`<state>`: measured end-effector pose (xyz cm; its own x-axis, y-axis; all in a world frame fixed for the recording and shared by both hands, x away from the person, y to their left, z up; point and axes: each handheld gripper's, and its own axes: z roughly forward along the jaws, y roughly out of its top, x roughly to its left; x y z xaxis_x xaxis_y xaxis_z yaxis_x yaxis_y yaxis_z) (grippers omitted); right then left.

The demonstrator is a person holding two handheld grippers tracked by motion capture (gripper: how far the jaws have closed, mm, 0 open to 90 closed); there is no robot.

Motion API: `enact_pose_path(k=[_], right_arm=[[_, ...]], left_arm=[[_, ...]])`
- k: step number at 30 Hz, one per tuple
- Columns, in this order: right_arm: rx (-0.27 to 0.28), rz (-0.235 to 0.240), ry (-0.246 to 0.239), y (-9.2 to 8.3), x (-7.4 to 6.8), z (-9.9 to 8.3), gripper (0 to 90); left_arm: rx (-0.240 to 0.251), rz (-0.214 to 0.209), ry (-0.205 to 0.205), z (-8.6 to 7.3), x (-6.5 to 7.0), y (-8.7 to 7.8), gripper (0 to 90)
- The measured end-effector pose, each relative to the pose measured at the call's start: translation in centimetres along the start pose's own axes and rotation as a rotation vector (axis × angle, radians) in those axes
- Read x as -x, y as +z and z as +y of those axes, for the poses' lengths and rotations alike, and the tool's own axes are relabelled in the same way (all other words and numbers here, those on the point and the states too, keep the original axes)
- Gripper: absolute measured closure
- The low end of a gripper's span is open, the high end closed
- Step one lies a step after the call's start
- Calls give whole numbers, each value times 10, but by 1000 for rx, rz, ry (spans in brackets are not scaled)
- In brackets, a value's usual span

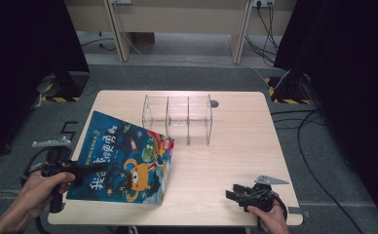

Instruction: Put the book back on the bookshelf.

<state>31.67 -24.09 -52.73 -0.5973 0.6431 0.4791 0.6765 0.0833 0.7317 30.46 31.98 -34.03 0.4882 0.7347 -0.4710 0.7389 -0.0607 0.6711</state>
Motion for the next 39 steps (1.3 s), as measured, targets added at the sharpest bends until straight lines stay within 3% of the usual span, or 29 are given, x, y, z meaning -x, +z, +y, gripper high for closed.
enact_pose_path(k=[3,13,20,39], right_arm=[[5,9,10,-1,1,0,428],[9,20,21,-2,3,-1,421],[9,30,22,-2,5,-2,420],[4,46,35,-1,6,-1,421]], left_arm=[[-15,49,-16,9,-2,-4,802],[-46,133,-22,36,3,0,803],[-57,143,12,50,9,10,802],[-106,208,12,99,6,40,799]])
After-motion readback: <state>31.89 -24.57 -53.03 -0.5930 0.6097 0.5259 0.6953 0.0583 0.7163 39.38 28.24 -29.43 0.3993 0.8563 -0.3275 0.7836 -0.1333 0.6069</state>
